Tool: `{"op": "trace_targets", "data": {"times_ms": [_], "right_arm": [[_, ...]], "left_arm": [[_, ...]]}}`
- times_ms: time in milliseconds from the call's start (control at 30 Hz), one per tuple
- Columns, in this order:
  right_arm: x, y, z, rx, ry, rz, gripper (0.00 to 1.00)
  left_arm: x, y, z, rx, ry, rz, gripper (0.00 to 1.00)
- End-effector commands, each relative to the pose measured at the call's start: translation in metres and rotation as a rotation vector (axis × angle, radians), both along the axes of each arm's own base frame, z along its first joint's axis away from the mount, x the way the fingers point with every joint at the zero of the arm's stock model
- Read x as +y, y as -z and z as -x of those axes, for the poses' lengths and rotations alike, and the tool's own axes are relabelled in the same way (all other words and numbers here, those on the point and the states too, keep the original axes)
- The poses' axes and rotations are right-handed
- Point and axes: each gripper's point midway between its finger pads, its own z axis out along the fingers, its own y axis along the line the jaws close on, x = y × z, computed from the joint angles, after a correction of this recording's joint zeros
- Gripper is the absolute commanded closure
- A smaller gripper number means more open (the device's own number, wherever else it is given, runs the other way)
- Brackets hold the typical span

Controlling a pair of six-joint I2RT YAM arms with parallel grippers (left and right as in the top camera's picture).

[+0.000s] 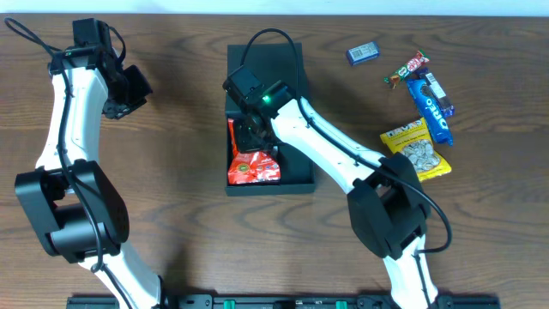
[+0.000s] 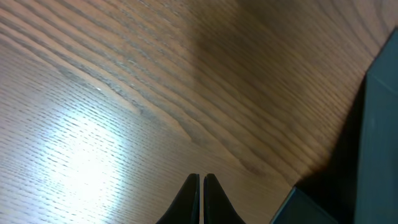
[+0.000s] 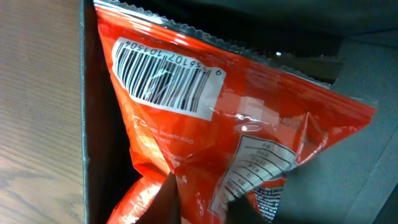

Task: Pack container
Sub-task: 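Reach the right gripper to the yellow HACKS bag and grasp it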

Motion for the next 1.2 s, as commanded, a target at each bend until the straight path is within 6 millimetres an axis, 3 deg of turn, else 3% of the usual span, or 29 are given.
{"op": "trace_targets", "data": {"times_ms": [0,100,200,267,367,467,567,633,700,733,900,1000,1167], "right_arm": [[0.005,0.010,0.006,0.019,-0.010,0.006,0.24],[0.005,0.009,0.006,0.010,-0.042,0.008,0.02],[0.003,0.009,0.003,0.003,-0.064,0.011,0.02],[0.000,0.004,0.002,0.001,-0.064,0.011,0.08],[-0.008,-0.023,-0.008,-0.044,-0.092,-0.008,0.11],[-0.022,-0.071,-0.025,-0.135,-0.083,-0.046,0.09],[-0.069,-0.135,-0.049,-0.328,-0.052,0.009,0.09],[-0.124,-0.161,-0.061,-0.427,-0.028,0.169,0.10],[-0.170,-0.167,-0.061,-0.425,-0.030,0.311,0.12],[-0.205,-0.164,-0.057,-0.375,-0.021,0.400,0.14],[-0.292,-0.127,-0.042,-0.171,0.080,0.508,0.17],[-0.321,-0.091,-0.032,-0.079,0.114,0.533,0.18],[-0.352,-0.035,-0.012,0.000,0.128,0.640,0.18]], "left_arm": [[-0.001,-0.012,-0.004,-0.034,0.022,0.000,0.94],[-0.001,-0.012,-0.004,-0.034,0.022,0.000,0.94],[-0.001,-0.012,-0.004,-0.034,0.023,-0.001,0.94],[-0.001,-0.012,-0.004,-0.034,0.022,0.000,0.94],[-0.001,-0.012,-0.004,-0.034,0.023,-0.001,0.94],[-0.001,-0.012,-0.004,-0.034,0.023,-0.001,0.94],[-0.001,-0.012,-0.004,-0.034,0.022,-0.001,0.94],[-0.001,-0.012,-0.004,-0.034,0.022,-0.001,0.94],[-0.001,-0.012,-0.004,-0.034,0.023,-0.001,0.94],[-0.002,-0.012,-0.004,-0.034,0.023,-0.001,0.94],[-0.002,-0.013,-0.005,-0.039,0.020,0.000,0.94],[-0.002,-0.013,-0.006,-0.043,0.018,-0.001,0.94],[-0.004,-0.014,-0.007,-0.047,0.021,0.000,0.94]]}}
